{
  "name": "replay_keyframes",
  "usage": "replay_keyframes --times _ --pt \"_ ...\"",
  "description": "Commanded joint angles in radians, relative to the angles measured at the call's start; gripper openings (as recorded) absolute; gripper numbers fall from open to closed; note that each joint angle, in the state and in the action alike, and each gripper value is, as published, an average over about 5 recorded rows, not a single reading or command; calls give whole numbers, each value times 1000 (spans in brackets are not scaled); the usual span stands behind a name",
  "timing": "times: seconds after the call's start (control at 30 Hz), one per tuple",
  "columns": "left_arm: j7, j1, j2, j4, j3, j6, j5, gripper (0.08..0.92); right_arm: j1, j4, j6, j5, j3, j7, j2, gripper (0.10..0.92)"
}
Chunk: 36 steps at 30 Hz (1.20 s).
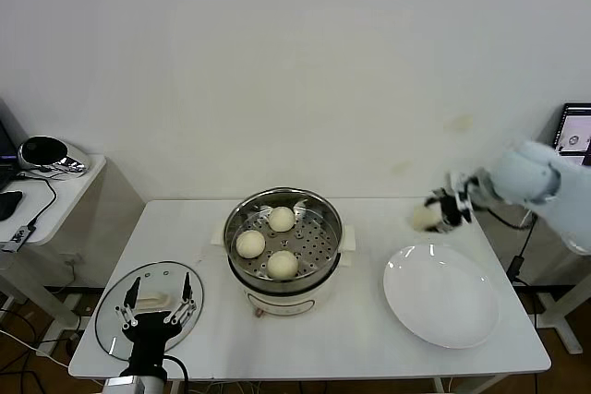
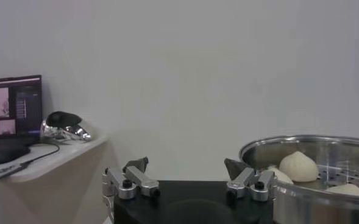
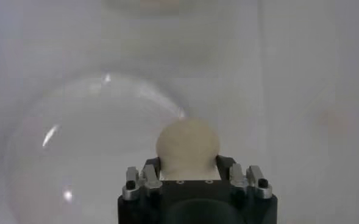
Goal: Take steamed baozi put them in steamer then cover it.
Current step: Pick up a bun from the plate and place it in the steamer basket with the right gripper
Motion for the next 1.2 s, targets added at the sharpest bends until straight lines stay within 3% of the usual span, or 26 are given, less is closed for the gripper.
replay_keyframes --times 0.03,0.23,0.5,0.8,1.2 --pt "0 1 -2 0 1 -2 -1 823 360 73 -230 446 -252 155 344 584" --pt "0 -2 -4 1 -4 -1 -3 823 268 8 -270 516 -233 217 509 586" --pt "0 -5 -10 2 -9 0 -6 823 141 -101 -272 458 -250 230 634 586" --pt "-1 -10 -15 1 -8 0 -7 823 34 -206 -271 338 -239 202 668 594" --pt "-1 -10 -14 3 -8 -1 -9 823 -22 -246 -271 288 -217 189 648 594"
